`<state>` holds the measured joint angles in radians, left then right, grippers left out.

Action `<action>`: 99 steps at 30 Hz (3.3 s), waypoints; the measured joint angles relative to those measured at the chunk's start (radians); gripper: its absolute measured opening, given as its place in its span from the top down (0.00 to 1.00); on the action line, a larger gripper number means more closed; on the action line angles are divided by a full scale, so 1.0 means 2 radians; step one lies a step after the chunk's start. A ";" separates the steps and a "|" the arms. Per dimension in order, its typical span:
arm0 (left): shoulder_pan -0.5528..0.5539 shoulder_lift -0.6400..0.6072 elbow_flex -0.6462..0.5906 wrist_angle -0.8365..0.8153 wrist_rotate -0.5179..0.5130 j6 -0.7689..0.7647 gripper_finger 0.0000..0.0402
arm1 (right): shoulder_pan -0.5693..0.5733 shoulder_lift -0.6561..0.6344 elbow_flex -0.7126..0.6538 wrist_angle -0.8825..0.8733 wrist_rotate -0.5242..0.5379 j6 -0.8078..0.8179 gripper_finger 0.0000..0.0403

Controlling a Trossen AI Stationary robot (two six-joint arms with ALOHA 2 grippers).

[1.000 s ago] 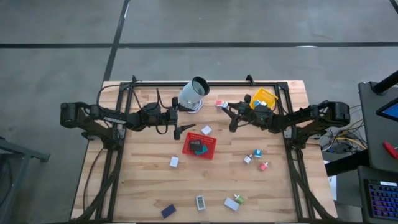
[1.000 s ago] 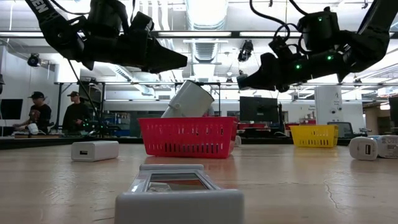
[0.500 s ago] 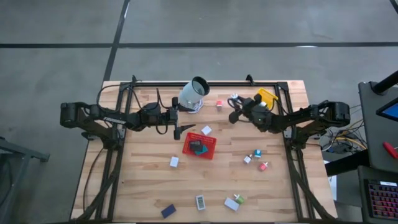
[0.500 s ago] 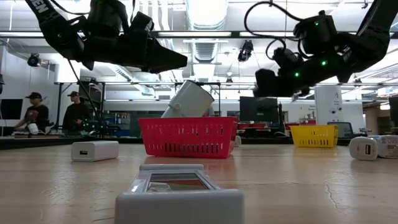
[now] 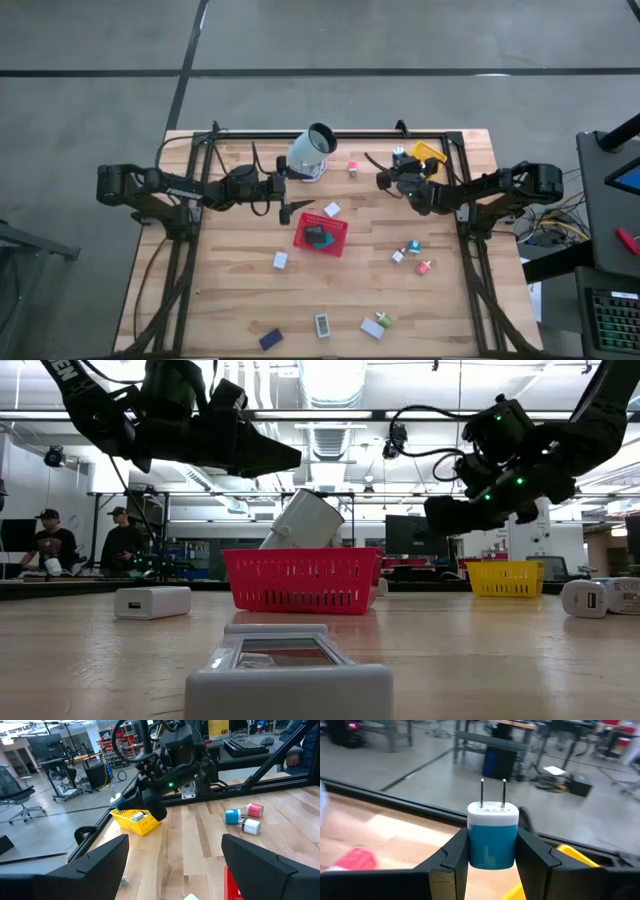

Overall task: Pick & Place Office items
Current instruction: Put the top blue charger adapter into the yellow basket

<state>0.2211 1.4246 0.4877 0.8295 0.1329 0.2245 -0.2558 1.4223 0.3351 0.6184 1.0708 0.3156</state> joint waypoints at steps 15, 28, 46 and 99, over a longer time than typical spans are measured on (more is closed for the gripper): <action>0.000 0.000 0.000 0.000 0.000 0.000 0.19 | -0.011 -0.006 0.000 -0.133 0.046 0.127 0.70; 0.000 0.000 0.000 0.000 0.000 0.000 0.19 | -0.019 -0.018 0.001 -0.213 0.034 0.193 0.70; 0.000 0.000 0.000 0.000 0.000 0.000 0.19 | -0.101 -0.149 0.042 -0.400 -0.134 0.156 0.70; 0.000 0.000 0.000 0.000 0.002 0.000 0.19 | -0.196 -0.144 0.101 -0.586 -0.368 0.029 0.70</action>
<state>0.2203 1.4246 0.4873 0.8295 0.1375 0.2241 -0.6483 1.1343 0.5365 -0.5542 0.3347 0.3731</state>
